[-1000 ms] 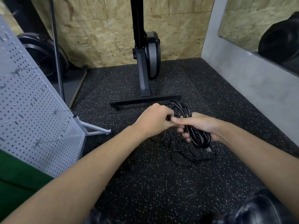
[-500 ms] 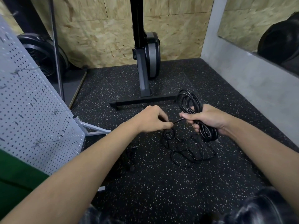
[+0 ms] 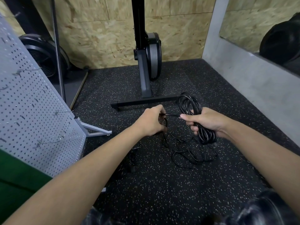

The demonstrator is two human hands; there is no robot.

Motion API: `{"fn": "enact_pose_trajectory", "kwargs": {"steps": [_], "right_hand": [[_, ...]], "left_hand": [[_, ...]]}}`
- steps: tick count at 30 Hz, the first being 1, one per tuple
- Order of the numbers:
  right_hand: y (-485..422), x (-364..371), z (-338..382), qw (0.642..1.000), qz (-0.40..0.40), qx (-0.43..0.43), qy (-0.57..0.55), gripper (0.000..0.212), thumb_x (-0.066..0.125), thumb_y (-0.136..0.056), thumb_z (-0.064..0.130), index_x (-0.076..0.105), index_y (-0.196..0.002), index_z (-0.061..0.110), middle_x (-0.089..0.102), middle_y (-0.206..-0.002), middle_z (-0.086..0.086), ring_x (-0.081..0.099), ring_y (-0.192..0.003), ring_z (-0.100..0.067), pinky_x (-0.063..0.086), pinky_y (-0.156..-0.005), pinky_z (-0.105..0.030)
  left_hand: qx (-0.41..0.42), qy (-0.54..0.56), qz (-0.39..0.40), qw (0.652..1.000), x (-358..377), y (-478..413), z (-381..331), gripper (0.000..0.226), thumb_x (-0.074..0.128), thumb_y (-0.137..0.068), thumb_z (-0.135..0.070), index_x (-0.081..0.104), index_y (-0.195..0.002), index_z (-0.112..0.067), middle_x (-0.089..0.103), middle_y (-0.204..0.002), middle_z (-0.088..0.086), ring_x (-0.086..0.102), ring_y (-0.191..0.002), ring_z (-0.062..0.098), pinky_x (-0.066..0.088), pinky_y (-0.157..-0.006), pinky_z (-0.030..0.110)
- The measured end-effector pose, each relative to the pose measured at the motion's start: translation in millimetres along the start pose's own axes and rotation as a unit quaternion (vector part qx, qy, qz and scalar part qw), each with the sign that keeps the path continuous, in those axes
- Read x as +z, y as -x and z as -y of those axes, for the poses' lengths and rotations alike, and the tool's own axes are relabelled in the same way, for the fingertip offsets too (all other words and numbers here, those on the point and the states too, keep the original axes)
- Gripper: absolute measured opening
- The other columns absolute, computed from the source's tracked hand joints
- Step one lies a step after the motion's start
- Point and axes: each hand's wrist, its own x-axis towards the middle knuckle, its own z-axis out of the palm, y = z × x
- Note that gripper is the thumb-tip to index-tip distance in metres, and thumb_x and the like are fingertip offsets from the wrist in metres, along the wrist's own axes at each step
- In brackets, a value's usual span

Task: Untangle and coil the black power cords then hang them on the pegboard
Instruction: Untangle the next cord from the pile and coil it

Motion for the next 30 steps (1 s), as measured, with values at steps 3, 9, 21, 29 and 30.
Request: {"fn": "enact_pose_trajectory", "kwargs": {"steps": [3,9,21,29,30], "right_hand": [[-1.6,-4.9,-2.7,0.999,-0.006,0.037,-0.004,0.031,0.087,-0.084,0.03,0.063,-0.093,0.011,0.054,-0.065,-0.002,0.046,-0.053,-0.013,0.052,-0.058,-0.03],[-2.7,-0.3,-7.7,0.993,0.02,0.112,-0.037,0.025,0.077,-0.093,0.015,0.06,-0.111,0.01,0.045,-0.059,0.003,0.041,-0.045,-0.01,0.044,-0.047,-0.025],[-1.5,-4.2,-1.7,0.99,0.026,0.116,-0.072,0.014,0.064,-0.102,0.021,0.068,-0.108,0.009,0.036,-0.06,0.007,0.036,-0.045,-0.009,0.041,-0.046,-0.025],[-1.6,-2.0,-3.3,0.954,0.196,0.211,-0.087,0.015,0.063,-0.095,0.026,0.063,-0.095,0.011,0.033,-0.056,0.008,0.036,-0.04,-0.007,0.041,-0.043,-0.022],[-1.2,1.1,-4.1,0.947,0.216,0.223,-0.081,0.015,0.062,-0.095,0.026,0.063,-0.095,0.011,0.033,-0.056,0.008,0.036,-0.04,-0.007,0.041,-0.043,-0.022]], "left_hand": [[0.034,0.038,-0.048,0.998,-1.7,0.7,0.4,0.042,0.09,-0.08,-0.022,0.052,-0.097,-0.024,0.069,-0.094,-0.005,0.064,-0.085,0.012,0.049,-0.074,0.028],[0.107,0.164,-0.056,0.979,-17.5,-0.9,0.4,0.013,0.086,-0.086,-0.023,0.074,-0.089,-0.021,0.076,-0.095,-0.002,0.075,-0.093,0.021,0.06,-0.093,0.043],[0.178,-0.088,-0.011,0.98,-22.8,6.0,-1.8,0.025,0.071,-0.097,-0.045,0.078,-0.088,-0.022,0.077,-0.093,-0.006,0.07,-0.094,0.01,0.055,-0.088,0.036],[0.291,-0.109,-0.183,0.933,-16.0,2.3,0.0,0.019,0.075,-0.096,-0.03,0.082,-0.1,-0.014,0.074,-0.088,-0.002,0.065,-0.083,0.015,0.056,-0.081,0.036],[0.309,-0.116,-0.212,0.92,-14.9,1.9,-1.6,0.018,0.075,-0.095,-0.029,0.082,-0.098,-0.012,0.073,-0.086,-0.002,0.063,-0.081,0.016,0.055,-0.078,0.034]]}}
